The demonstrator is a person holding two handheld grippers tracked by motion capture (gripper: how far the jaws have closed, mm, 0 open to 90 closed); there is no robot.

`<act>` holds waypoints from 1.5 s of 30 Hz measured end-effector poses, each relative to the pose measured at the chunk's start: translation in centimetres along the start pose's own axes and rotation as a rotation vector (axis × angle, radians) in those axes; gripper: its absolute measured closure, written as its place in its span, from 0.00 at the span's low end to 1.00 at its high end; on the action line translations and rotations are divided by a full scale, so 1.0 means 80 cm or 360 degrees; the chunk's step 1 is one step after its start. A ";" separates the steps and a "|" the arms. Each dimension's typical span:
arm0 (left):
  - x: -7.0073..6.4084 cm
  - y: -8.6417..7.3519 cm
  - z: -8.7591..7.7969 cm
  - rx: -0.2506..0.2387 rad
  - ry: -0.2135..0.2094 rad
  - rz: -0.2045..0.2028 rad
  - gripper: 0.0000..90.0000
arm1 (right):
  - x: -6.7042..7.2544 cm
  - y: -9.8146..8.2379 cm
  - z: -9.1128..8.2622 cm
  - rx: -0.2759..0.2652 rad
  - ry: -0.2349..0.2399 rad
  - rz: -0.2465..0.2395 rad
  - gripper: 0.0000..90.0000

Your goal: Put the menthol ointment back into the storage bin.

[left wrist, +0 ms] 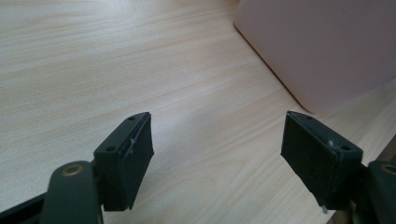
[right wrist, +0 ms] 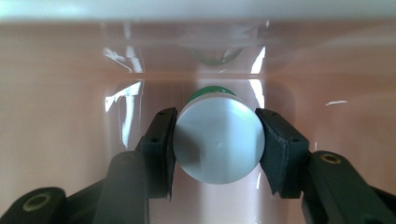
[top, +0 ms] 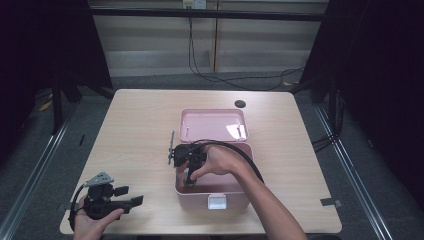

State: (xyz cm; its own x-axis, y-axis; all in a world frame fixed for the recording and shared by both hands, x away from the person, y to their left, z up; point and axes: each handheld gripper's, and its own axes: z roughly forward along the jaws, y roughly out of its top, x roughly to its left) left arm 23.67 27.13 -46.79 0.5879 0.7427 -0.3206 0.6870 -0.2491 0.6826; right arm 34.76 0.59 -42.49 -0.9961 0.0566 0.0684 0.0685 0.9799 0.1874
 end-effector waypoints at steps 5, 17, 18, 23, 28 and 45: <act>0.000 0.000 -0.001 -0.0001 0.0001 0.0005 0.28 | -0.001 0.000 0.003 0.0004 0.0009 0.0007 0.57; -0.001 -0.001 -0.001 -0.0002 0.0007 0.0000 0.28 | -0.006 -0.003 0.009 0.0010 0.0028 0.0016 0.57; -0.001 -0.001 -0.001 -0.0003 0.0008 0.0000 0.28 | -0.006 -0.003 0.010 0.0009 0.0030 0.0019 0.57; -0.001 -0.001 -0.002 -0.0004 0.0000 -0.0002 0.28 | -0.005 -0.002 0.012 0.0003 0.0026 0.0026 0.57; 0.000 -0.001 -0.003 -0.0005 0.0002 0.0000 0.28 | -0.005 -0.002 0.012 0.0006 0.0028 0.0025 0.56; 0.000 -0.001 -0.003 -0.0012 0.0005 -0.0003 0.28 | -0.005 -0.003 0.006 -0.0020 0.0030 0.0100 0.51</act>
State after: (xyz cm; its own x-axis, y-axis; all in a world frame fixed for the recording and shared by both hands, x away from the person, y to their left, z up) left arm 23.51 27.29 -46.68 0.5851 0.7452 -0.3197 0.6850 -0.2432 0.6868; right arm 35.12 0.41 -43.02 -0.9885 0.1144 0.0992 0.1320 0.9720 0.1943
